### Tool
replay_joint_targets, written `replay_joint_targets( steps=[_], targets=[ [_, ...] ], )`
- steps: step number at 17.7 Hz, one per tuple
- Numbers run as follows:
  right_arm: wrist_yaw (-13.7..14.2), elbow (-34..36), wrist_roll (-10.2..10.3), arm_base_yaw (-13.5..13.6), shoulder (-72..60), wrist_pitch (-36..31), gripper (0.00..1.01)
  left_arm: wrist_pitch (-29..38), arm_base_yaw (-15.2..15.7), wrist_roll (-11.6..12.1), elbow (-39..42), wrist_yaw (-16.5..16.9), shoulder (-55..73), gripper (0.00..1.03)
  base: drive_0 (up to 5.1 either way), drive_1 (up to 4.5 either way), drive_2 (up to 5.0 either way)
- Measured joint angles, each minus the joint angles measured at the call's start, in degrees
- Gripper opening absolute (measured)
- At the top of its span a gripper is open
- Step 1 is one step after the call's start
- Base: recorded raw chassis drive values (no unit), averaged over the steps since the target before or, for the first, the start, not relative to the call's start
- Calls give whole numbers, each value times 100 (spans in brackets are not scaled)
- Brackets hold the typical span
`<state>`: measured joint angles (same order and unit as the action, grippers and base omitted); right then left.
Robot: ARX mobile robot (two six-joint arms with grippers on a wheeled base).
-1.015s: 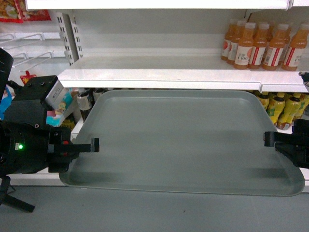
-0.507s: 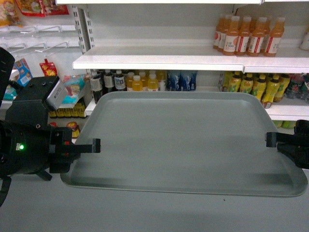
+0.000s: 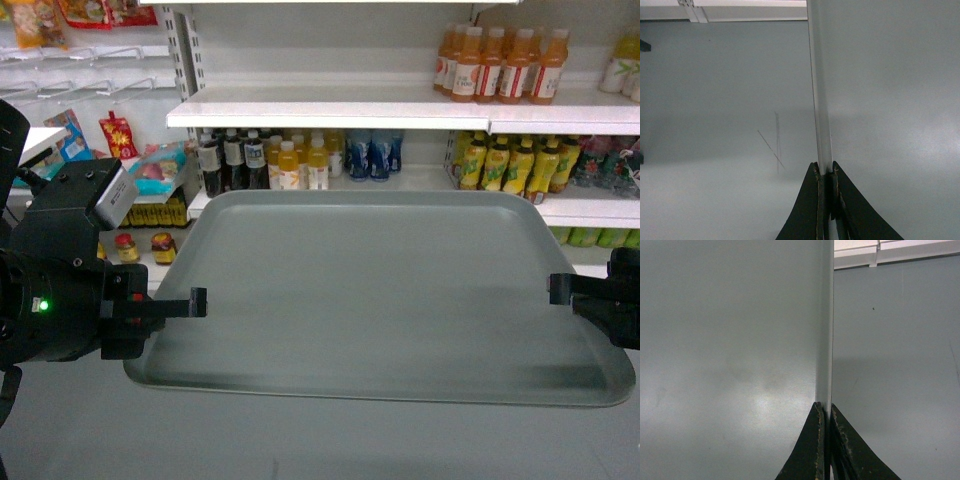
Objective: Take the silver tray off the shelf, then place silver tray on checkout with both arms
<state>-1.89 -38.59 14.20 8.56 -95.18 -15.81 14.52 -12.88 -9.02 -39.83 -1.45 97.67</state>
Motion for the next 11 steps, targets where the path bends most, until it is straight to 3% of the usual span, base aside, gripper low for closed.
replay_joint_targets(
  steps=[11],
  targets=[
    [-2, 0, 4, 0, 0, 2, 4, 7, -2, 2, 0, 2, 0, 3, 6, -421, 433]
  ],
)
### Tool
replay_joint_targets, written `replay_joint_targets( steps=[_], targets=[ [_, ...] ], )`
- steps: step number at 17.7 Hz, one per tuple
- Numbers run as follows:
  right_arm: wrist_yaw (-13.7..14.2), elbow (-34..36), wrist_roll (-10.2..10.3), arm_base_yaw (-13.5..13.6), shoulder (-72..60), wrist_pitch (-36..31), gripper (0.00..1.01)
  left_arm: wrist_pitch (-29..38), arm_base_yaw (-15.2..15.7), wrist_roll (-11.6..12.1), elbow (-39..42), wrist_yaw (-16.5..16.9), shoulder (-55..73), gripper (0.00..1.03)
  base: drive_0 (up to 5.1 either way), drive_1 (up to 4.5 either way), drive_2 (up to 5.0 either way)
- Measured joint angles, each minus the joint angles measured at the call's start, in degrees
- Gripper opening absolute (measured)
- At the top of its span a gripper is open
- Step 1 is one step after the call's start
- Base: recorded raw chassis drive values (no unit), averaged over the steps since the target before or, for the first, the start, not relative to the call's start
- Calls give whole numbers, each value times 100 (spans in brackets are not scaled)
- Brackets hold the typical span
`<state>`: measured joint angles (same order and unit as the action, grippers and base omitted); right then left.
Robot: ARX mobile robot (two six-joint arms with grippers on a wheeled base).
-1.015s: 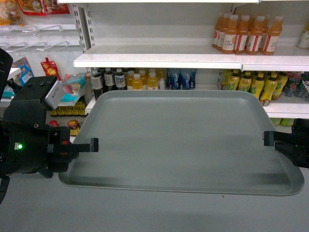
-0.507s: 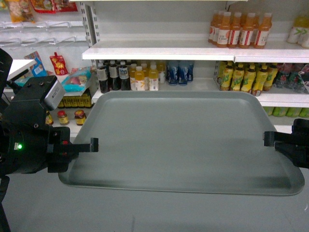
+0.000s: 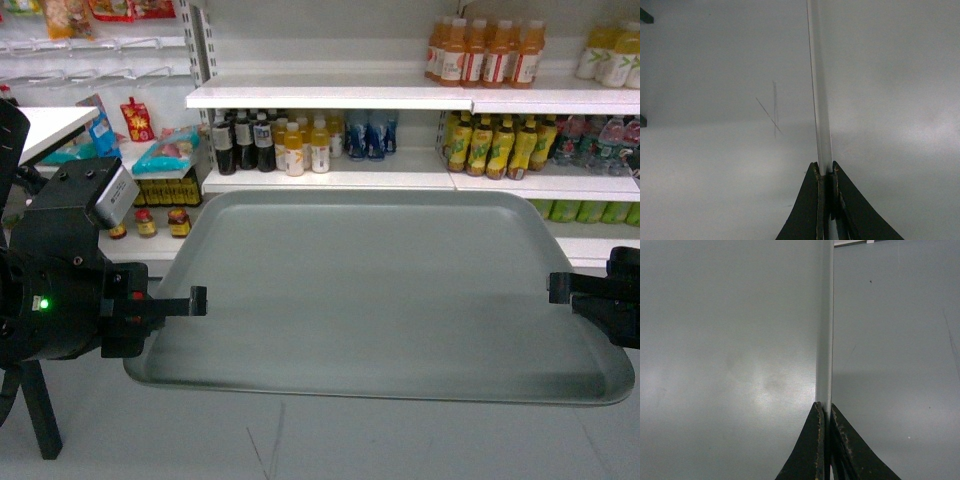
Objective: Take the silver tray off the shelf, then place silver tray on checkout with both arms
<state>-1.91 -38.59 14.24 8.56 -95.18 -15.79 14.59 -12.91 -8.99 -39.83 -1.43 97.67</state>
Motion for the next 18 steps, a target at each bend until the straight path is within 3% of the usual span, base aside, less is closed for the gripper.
replay_joint_targets(
  steps=[7, 12, 18],
  targets=[
    [-4, 0, 13, 0, 0, -2, 4, -4, -2, -2, 0, 4, 0, 3, -1, -428, 426],
    [-4, 4, 15, 4, 4, 11, 4, -33, 4, 0, 0, -4, -11, 3, 0, 0, 0],
    [-17, 4, 13, -35, 2, 0, 4, 15, -35, -2, 0, 11, -11, 3, -461, 238, 238]
  ],
)
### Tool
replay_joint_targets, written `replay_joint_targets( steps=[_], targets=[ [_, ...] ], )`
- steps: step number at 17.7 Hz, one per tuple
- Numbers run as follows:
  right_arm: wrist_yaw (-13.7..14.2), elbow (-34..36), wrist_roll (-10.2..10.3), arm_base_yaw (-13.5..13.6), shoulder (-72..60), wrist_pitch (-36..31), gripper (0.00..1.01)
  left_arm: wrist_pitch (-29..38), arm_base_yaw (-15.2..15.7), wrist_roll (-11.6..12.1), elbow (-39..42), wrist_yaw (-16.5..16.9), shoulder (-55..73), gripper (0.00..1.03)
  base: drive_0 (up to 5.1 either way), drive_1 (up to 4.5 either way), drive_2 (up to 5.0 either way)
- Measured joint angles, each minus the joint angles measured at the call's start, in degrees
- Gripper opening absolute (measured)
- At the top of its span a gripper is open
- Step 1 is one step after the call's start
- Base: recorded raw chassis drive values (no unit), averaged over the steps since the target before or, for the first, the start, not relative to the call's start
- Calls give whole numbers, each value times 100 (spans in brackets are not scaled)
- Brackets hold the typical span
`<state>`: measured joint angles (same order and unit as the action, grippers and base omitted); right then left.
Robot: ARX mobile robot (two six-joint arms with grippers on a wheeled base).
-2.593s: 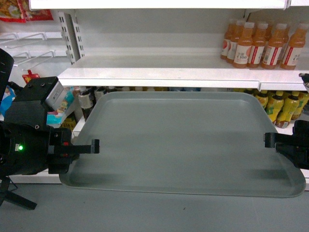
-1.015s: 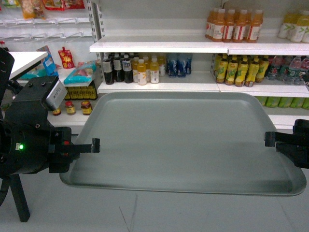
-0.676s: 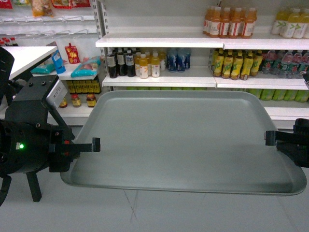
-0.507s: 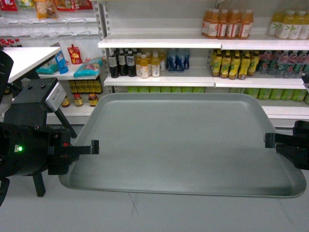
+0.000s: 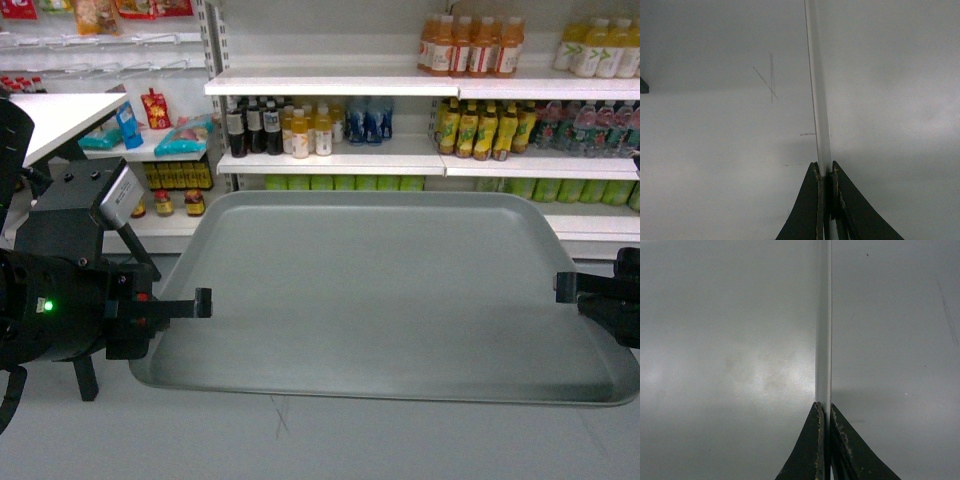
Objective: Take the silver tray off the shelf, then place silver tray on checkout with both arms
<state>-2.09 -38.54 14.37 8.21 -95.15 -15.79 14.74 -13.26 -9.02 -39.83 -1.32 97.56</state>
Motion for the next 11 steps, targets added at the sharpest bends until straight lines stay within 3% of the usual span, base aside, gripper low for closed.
replay_joint_targets(
  steps=[11],
  targets=[
    [-7, 2, 2, 4, 0, -2, 4, -17, 33, 0, 0, -4, 0, 3, -494, 247, 247]
  ],
)
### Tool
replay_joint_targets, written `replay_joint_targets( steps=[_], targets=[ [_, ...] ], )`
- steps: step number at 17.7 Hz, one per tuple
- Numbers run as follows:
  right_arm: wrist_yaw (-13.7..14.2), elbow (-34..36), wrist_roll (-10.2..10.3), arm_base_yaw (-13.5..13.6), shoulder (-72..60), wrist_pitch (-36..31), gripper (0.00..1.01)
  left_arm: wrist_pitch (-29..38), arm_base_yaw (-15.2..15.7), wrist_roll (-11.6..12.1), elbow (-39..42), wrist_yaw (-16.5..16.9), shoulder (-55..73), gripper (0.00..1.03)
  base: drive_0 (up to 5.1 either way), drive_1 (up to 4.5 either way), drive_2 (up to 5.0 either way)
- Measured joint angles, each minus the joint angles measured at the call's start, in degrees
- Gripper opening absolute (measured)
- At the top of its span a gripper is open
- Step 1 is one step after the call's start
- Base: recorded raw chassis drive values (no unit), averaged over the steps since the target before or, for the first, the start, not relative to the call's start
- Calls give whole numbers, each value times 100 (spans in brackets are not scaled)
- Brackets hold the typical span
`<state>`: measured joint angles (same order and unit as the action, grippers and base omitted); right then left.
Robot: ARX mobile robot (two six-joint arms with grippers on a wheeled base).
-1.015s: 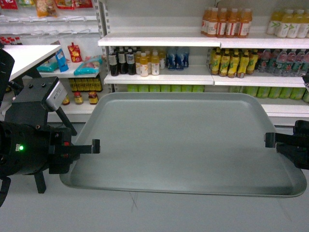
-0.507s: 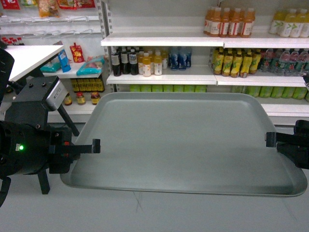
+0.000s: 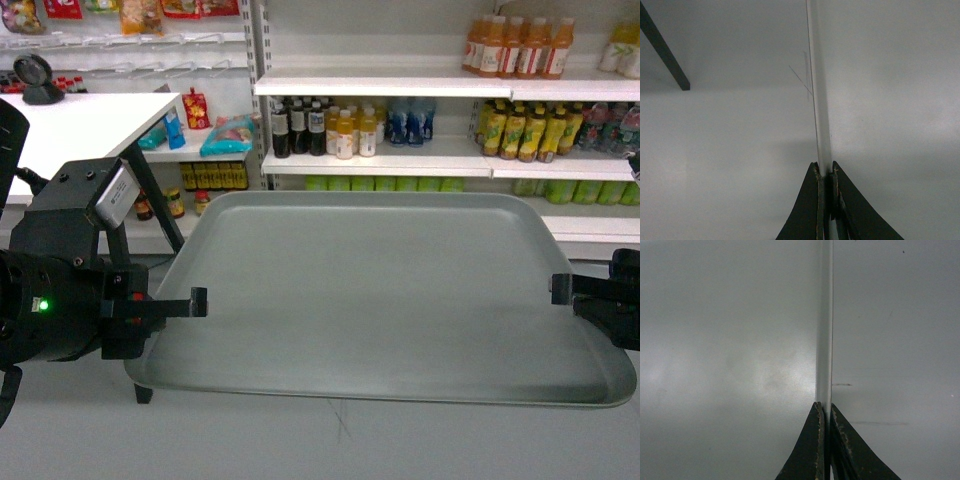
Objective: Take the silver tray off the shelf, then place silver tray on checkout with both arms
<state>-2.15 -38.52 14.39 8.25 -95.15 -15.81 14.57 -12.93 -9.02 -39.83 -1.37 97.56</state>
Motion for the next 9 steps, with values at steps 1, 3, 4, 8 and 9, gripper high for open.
replay_joint_targets(
  steps=[1, 3, 4, 8, 9],
  targets=[
    [15, -2, 0, 0, 2, -33, 4, 31, 0, 0, 0, 2, 0, 3, -502, 239, 239],
    [2, -2, 0, 0, -2, -4, 4, 2, 0, 2, 0, 2, 0, 3, -501, 240, 240],
    [0, -2, 0, 0, -2, -7, 4, 2, 0, 2, 0, 2, 0, 3, -507, 234, 234],
    [2, -2, 0, 0, 2, -31, 4, 15, 0, 2, 0, 2, 0, 3, -507, 234, 234],
    [0, -2, 0, 0, 0, -4, 4, 7, 0, 2, 0, 0, 0, 3, -507, 234, 234]
  ],
)
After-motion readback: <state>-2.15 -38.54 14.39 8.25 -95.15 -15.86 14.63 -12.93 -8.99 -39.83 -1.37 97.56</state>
